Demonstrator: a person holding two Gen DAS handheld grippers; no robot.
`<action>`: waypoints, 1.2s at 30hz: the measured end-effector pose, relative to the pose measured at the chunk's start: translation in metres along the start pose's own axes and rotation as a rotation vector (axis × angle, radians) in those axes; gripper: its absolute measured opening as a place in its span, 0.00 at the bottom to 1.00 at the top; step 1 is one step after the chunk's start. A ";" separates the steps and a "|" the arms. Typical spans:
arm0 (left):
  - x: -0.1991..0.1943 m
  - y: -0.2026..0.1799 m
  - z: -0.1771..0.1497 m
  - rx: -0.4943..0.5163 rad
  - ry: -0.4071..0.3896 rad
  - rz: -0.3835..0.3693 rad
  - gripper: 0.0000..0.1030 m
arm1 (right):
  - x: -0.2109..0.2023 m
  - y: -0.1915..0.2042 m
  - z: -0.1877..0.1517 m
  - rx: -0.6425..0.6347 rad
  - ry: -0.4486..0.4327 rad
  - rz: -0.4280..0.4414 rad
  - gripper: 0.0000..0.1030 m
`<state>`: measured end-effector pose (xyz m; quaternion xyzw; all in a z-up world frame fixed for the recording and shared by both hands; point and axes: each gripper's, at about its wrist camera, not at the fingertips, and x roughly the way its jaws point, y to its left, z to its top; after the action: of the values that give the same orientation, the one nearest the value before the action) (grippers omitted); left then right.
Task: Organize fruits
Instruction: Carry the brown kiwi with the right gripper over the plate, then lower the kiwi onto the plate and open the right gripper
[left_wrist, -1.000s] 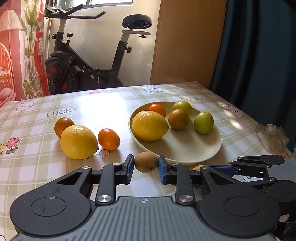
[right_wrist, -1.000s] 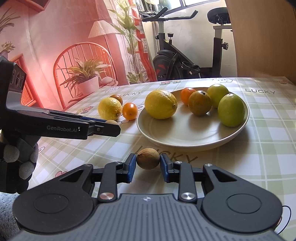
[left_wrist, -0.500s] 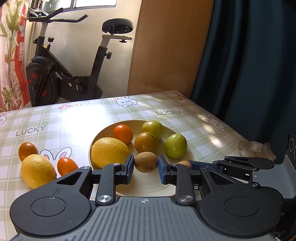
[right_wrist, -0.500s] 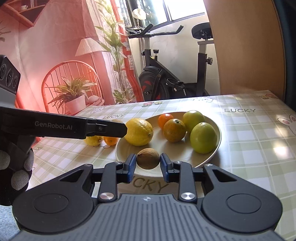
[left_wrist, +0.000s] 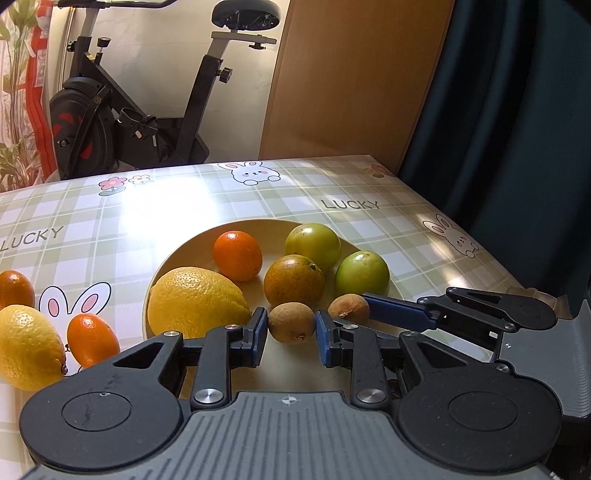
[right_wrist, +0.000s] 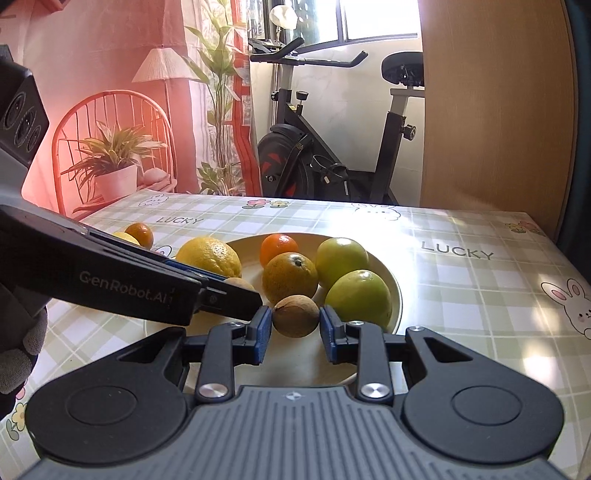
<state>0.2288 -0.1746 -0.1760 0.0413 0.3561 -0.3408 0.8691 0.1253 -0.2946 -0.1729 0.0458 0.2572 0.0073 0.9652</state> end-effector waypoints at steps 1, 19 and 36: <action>0.001 0.001 0.000 -0.005 0.001 -0.003 0.29 | 0.003 -0.001 0.001 -0.001 0.003 0.000 0.30; 0.010 0.001 0.001 -0.016 0.015 -0.003 0.29 | 0.007 -0.009 0.001 0.055 0.016 -0.023 0.30; -0.034 -0.004 -0.007 -0.067 -0.064 0.022 0.42 | -0.003 -0.012 -0.002 0.080 -0.032 -0.018 0.32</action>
<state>0.2053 -0.1566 -0.1585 0.0053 0.3387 -0.3203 0.8847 0.1212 -0.3061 -0.1739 0.0821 0.2423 -0.0122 0.9666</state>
